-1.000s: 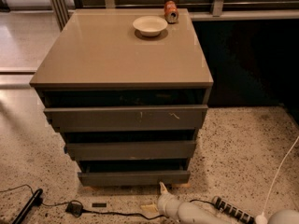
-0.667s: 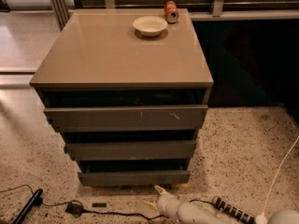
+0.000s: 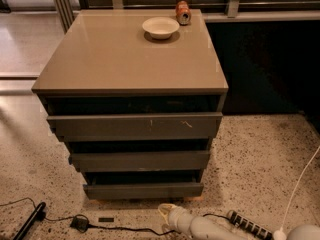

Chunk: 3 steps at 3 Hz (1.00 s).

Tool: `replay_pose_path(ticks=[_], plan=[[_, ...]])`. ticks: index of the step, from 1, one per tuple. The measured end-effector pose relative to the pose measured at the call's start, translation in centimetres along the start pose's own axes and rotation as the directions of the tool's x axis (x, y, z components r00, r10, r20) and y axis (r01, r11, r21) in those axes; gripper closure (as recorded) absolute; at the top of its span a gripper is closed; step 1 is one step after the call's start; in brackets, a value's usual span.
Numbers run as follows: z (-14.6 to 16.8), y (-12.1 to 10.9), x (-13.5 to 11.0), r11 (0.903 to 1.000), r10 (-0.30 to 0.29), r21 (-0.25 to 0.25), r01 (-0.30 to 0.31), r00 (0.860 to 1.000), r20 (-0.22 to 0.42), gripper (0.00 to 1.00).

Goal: Close bottom drawer

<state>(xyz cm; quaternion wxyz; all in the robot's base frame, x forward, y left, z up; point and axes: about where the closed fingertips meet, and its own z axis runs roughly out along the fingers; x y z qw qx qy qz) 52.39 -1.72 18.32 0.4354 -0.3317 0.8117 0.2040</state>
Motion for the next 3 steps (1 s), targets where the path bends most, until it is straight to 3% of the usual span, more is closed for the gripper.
replay_pose_path(ticks=[1,2,3], plan=[[0.3,0.0,0.0,1.0,0.0,0.01,0.0,1.0,0.011,1.0],[4.1,-1.3,-1.2,0.9972,-0.032,0.07,0.026,0.995,0.093,1.0],[7.4,-4.0,-2.8,0.987,-0.04,0.16,0.014,0.986,0.161,1.0]])
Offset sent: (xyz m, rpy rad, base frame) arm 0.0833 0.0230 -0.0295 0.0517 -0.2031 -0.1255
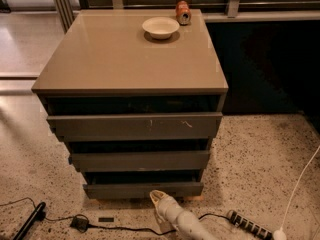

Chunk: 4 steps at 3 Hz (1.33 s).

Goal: Close bottom drawer

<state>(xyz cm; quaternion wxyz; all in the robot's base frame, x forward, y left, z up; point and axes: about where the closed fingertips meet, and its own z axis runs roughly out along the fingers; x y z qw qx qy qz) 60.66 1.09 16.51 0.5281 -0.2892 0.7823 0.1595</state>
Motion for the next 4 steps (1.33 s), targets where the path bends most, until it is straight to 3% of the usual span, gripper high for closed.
replay_pose_path(ticks=[1,3,4], plan=[[-0.16,0.22,-0.12,1.0,0.001,-0.009,-0.001,1.0,-0.002,0.97],[-0.16,0.22,-0.12,1.0,0.001,-0.009,-0.001,1.0,-0.002,0.51],[-0.15,0.23,-0.13,1.0,0.001,-0.009,-0.001,1.0,-0.002,0.2]])
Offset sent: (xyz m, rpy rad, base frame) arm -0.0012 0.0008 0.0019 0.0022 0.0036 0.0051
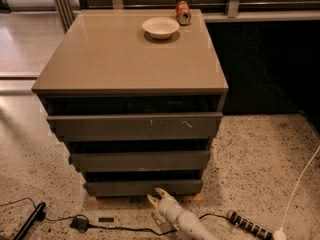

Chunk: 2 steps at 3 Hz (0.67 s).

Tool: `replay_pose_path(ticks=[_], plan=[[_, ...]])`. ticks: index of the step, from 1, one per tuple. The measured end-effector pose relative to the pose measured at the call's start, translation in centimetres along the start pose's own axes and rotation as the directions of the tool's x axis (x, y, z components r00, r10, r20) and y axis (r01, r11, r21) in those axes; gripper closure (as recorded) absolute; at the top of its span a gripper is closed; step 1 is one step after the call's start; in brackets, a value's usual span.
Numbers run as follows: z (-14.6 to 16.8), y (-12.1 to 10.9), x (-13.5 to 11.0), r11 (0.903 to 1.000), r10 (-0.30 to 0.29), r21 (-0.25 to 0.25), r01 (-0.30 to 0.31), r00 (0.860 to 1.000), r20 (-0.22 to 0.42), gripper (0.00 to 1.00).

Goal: Close bottom drawer

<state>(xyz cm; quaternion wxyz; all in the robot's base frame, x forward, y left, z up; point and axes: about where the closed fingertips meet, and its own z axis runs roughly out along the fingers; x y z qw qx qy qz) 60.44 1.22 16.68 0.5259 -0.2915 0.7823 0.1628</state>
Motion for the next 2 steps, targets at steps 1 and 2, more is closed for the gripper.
replay_pose_path(ticks=[1,2], plan=[[0.01,0.01,0.0,1.0,0.0,0.0,0.0,1.0,0.0,0.0],[0.01,0.01,0.0,1.0,0.0,0.0,0.0,1.0,0.0,0.0]])
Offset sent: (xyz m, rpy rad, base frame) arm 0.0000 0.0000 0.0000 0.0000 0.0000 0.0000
